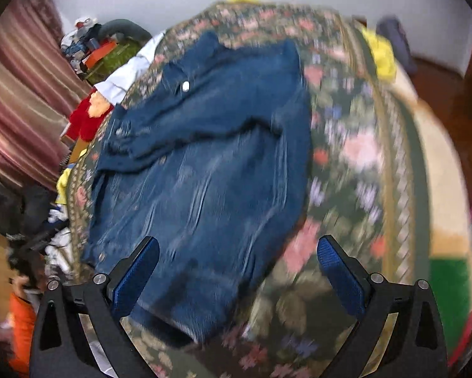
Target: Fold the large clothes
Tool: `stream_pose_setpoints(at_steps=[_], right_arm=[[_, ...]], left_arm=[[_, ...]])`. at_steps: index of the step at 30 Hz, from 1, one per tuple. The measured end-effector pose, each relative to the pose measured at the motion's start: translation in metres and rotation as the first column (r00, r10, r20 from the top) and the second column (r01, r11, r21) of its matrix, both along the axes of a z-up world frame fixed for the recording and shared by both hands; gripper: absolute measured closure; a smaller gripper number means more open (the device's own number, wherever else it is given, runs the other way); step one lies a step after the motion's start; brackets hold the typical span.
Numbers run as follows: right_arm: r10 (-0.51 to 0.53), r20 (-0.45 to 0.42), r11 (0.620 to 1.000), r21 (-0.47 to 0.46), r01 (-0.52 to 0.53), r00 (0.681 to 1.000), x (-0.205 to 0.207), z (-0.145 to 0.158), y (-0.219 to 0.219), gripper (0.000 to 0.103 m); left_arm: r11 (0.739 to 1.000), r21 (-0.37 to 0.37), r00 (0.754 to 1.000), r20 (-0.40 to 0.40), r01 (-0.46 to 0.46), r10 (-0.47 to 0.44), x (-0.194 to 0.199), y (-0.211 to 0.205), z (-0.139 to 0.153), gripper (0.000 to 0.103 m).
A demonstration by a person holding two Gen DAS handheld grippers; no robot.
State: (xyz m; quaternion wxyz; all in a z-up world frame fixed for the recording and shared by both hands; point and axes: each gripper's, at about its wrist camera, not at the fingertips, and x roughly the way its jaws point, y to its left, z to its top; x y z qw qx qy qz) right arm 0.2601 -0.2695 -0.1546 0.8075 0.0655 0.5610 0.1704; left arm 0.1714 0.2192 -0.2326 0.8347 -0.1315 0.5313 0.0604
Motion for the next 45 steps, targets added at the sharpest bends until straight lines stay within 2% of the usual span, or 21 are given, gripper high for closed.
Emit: stream_pose_setpoints(at_steps=[4,8,11,12,13,14,16,17,18,19,25,29,33,39,45], right_arm=[[0.009,-0.054,0.999,0.038,-0.007,0.999,-0.017,-0.014,0.0,0.009],[0.015,-0.047,0.999,0.051,-0.012,0.999,-0.027,-0.014,0.0,0.031],[0.025,-0.041,0.996,0.083,-0.021,0.999,-0.031,-0.012,0.003,0.048],[0.036,-0.034,0.996,0.089,-0.033,0.999,-0.032,-0.012,0.005,0.055],[0.045,-0.032,0.995,0.089,-0.042,0.998,-0.031,-0.012,0.008,0.058],[0.048,-0.03,0.995,0.089,-0.045,0.998,-0.03,-0.011,0.01,0.065],[0.052,-0.028,0.994,0.098,-0.049,0.998,-0.027,-0.011,0.015,0.074],[0.05,-0.024,0.993,0.104,-0.048,0.998,-0.026,-0.01,0.016,0.079],[0.049,-0.01,0.992,0.115,-0.048,0.999,-0.024,-0.007,0.016,0.083],[0.049,0.001,0.991,0.122,-0.049,0.999,-0.022,-0.004,0.017,0.084],[0.069,0.091,0.984,0.16,-0.083,0.993,-0.006,0.026,0.026,0.087],[0.068,0.158,0.978,0.186,-0.097,0.985,0.011,0.05,0.033,0.088],[0.04,0.231,0.978,0.192,-0.085,0.972,0.04,0.074,0.038,0.09],[-0.029,0.323,0.982,0.186,-0.033,0.946,0.097,0.104,0.036,0.091],[-0.083,0.327,0.988,0.148,0.036,0.941,0.173,0.1,0.042,0.091]], left_arm=[[0.998,-0.054,0.997,-0.076,-0.026,0.021,-0.016,0.0,-0.034,0.016],[0.99,-0.142,0.994,-0.11,-0.017,0.002,-0.022,-0.006,-0.055,0.02],[0.986,-0.168,0.995,-0.104,-0.01,-0.008,-0.021,-0.013,-0.062,0.034],[0.985,-0.173,0.995,-0.1,-0.006,-0.011,-0.02,-0.014,-0.063,0.044],[0.986,-0.169,0.995,-0.096,-0.002,-0.014,-0.019,-0.018,-0.062,0.046],[0.99,-0.14,0.996,-0.088,0.001,-0.013,-0.018,-0.021,-0.06,0.049],[0.997,-0.08,0.997,-0.078,0.008,-0.014,-0.014,-0.027,-0.053,0.074],[0.998,-0.056,0.997,-0.076,0.005,-0.01,-0.012,-0.025,-0.05,0.079],[0.998,-0.063,0.998,-0.056,0.01,-0.014,-0.012,-0.024,-0.043,0.082],[0.997,-0.072,0.999,-0.033,0.011,-0.013,-0.012,-0.022,-0.036,0.086],[0.994,-0.09,0.988,0.144,0.06,-0.047,-0.002,-0.021,0.03,0.087],[0.99,-0.097,0.959,0.274,0.104,-0.074,0.023,-0.022,0.08,0.088],[0.99,-0.104,0.928,0.368,0.1,-0.055,0.066,-0.018,0.117,0.088],[0.992,-0.117,0.917,0.4,0.041,0.01,0.128,0.006,0.136,0.088],[0.988,-0.134,0.928,0.353,-0.074,0.117,0.196,0.035,0.117,0.088]])
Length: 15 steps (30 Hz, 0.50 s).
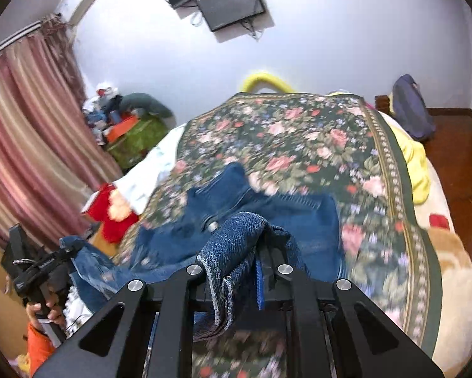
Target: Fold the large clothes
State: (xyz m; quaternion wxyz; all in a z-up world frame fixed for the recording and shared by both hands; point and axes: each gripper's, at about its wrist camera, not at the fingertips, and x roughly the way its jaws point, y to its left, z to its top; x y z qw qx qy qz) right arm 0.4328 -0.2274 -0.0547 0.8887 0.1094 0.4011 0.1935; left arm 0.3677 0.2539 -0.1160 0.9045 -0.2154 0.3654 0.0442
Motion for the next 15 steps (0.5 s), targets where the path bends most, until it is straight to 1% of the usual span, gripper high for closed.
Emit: stream_pose_setpoints(at_steps=[3,5,8,12,15], right_arm=[[-0.023,-0.031,1.0,-0.015,0.023,0.999,0.041,-0.018,0.006,0.091],[-0.034,-0.048,0.999,-0.03,0.032,0.998,0.065,-0.033,0.01,0.091],[-0.059,-0.101,0.998,-0.043,0.054,0.993,0.102,-0.062,0.016,0.091],[-0.084,-0.183,0.996,-0.055,0.075,0.98,0.141,-0.106,0.015,0.09],[-0.082,-0.244,0.995,-0.068,0.067,0.966,0.16,-0.137,0.012,0.09]], left_arm=[[1.0,-0.005,0.999,-0.048,-0.025,0.025,0.031,0.008,-0.02,0.088],[0.999,0.006,0.996,-0.087,-0.036,0.037,0.052,0.01,-0.037,0.088],[0.998,0.024,0.986,-0.157,-0.051,0.054,0.085,0.011,-0.068,0.087],[0.998,0.045,0.97,-0.236,-0.053,0.062,0.113,0.011,-0.107,0.086],[0.997,0.061,0.962,-0.264,-0.052,0.066,0.123,0.01,-0.127,0.084]])
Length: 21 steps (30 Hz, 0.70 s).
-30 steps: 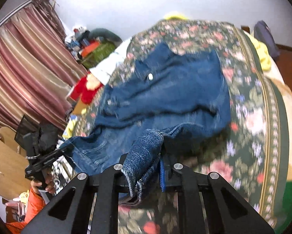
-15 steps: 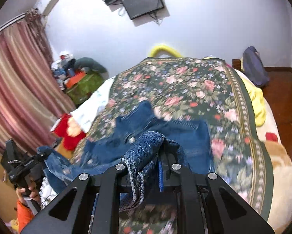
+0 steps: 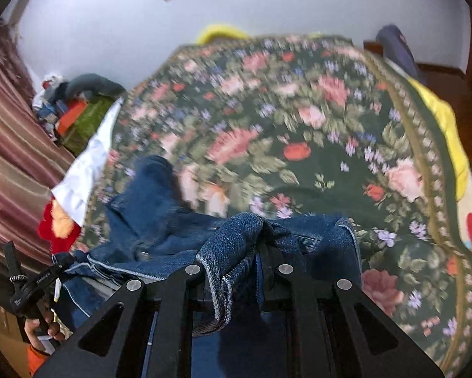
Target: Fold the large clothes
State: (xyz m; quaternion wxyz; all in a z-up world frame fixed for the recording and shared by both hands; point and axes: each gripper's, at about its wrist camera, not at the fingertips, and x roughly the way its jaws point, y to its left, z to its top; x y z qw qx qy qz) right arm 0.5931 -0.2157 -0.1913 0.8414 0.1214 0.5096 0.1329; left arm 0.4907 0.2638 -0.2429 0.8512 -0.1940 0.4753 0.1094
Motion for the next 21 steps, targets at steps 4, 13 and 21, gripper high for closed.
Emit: stream_pose_setpoints(at_steps=[4,13,21], right_arm=[[0.036,-0.048,0.996,0.081,-0.032,0.998,0.01,-0.017,-0.017,0.09],[0.122,-0.051,0.983,0.144,-0.113,0.991,0.002,0.011,-0.033,0.089],[-0.074,0.07,0.995,-0.06,0.079,0.995,-0.013,0.065,-0.081,0.089]], left_arm=[[0.998,0.065,1.0,-0.011,0.024,-0.024,0.004,-0.007,-0.009,0.079],[0.976,0.209,0.995,-0.089,0.062,-0.044,0.015,-0.022,-0.01,0.055],[0.941,0.325,0.989,-0.135,0.098,-0.056,0.012,-0.025,0.008,0.044]])
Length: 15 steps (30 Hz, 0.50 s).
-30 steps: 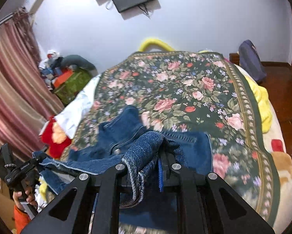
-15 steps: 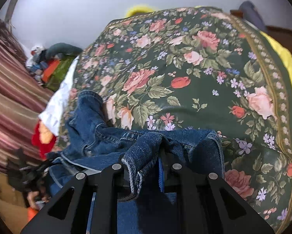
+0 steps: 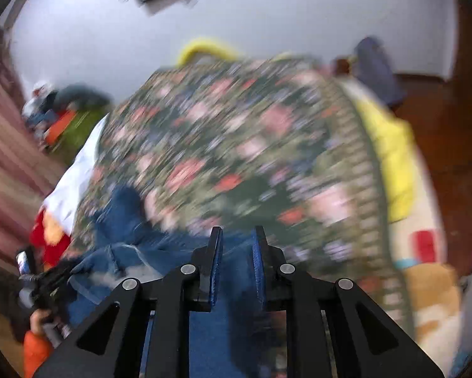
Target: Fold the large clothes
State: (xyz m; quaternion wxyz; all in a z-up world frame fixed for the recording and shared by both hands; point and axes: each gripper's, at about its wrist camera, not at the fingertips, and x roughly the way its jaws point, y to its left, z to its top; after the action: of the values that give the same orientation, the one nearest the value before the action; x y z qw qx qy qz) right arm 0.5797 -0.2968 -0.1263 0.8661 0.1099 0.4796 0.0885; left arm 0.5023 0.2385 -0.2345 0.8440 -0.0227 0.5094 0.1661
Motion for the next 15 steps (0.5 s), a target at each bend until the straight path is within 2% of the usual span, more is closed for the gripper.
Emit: stream_pose_setpoints(at_steps=[4,6,9,12,15], right_arm=[[0.023,0.013,0.999,0.038,-0.024,1.0,-0.015,0.024,-0.022,0.089],[0.061,0.043,0.998,-0.014,-0.06,0.997,-0.031,0.034,-0.016,0.089],[0.147,0.071,0.987,-0.077,-0.142,0.987,-0.059,0.039,0.001,0.089],[0.253,0.066,0.964,-0.098,-0.246,0.965,-0.087,0.032,0.029,0.089],[0.327,0.056,0.94,-0.128,-0.318,0.944,-0.109,0.02,0.056,0.089]], left_arm=[[0.997,0.069,0.995,0.086,0.043,-0.049,-0.018,-0.012,0.047,0.044],[0.989,0.115,0.987,0.121,0.09,-0.104,-0.029,-0.022,0.069,0.042],[0.973,0.158,0.971,0.147,0.167,-0.19,-0.048,-0.04,0.093,0.034],[0.952,0.167,0.949,0.146,0.255,-0.28,-0.07,-0.062,0.099,0.029],[0.938,0.134,0.931,0.139,0.32,-0.338,-0.085,-0.079,0.088,0.024]])
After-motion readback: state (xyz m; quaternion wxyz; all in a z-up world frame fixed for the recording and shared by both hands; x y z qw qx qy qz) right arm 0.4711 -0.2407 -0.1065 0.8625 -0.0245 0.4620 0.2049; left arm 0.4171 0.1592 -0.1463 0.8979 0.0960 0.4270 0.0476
